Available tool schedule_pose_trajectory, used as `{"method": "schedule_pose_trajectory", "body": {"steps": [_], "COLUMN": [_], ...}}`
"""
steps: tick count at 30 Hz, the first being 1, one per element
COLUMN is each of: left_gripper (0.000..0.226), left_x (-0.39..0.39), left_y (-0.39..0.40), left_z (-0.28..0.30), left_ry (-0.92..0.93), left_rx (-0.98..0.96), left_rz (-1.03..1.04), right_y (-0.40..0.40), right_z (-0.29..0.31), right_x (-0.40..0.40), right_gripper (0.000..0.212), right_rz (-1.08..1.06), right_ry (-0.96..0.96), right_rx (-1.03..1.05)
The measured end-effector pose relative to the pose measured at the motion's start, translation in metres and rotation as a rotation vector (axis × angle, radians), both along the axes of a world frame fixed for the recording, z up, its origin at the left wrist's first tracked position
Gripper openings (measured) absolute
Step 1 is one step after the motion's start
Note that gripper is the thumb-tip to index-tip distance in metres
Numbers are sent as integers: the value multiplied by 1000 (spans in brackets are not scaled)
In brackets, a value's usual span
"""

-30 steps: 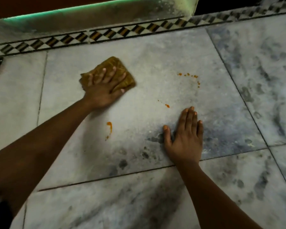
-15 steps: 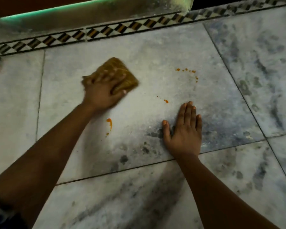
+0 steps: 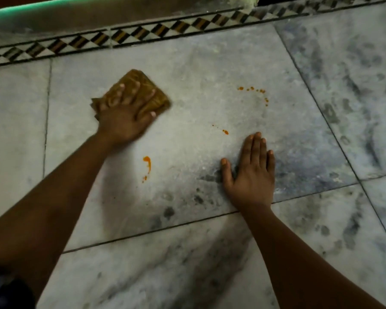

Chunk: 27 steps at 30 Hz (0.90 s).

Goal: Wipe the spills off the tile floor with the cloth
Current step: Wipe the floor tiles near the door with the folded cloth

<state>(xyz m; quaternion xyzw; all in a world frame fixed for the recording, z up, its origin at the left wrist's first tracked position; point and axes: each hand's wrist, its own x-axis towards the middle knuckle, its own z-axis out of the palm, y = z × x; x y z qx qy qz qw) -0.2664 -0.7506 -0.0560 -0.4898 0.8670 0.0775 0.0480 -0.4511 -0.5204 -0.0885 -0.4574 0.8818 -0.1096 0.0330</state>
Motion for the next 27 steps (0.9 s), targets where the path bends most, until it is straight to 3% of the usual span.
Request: {"method": "schedule_pose_trajectory", "body": {"steps": [3, 5, 8, 12, 16, 20, 24, 27], "left_gripper": [67, 69, 64, 66, 63, 63, 59, 64], "left_x": [-19, -52, -88, -45, -11, -62, -87, -46], "left_y": [-54, -74, -47, 7, -18, -67, -38, 3], "left_z": [2, 1, -3, -6, 3, 8, 5, 5], "left_ry": [-1, 12, 35, 21, -17, -51, -23, -33], "left_rx": [74, 113, 108, -9, 15, 73, 100, 62], "left_rz": [180, 193, 104, -113, 66, 165, 25, -213], "right_y": [0, 0, 0, 0, -1, 0, 0, 0], "right_z": [1, 0, 0, 0, -1, -1, 0, -1], "right_x": [0, -1, -1, 0, -1, 0, 0, 0], "right_gripper": [81, 81, 81, 80, 80, 80, 80, 79], "right_rz": [6, 11, 12, 1, -4, 6, 7, 0], "right_ry": [5, 0, -1, -2, -15, -32, -25, -29], "right_rx": [-3, -9, -16, -27, -26, -42, -42, -46]}}
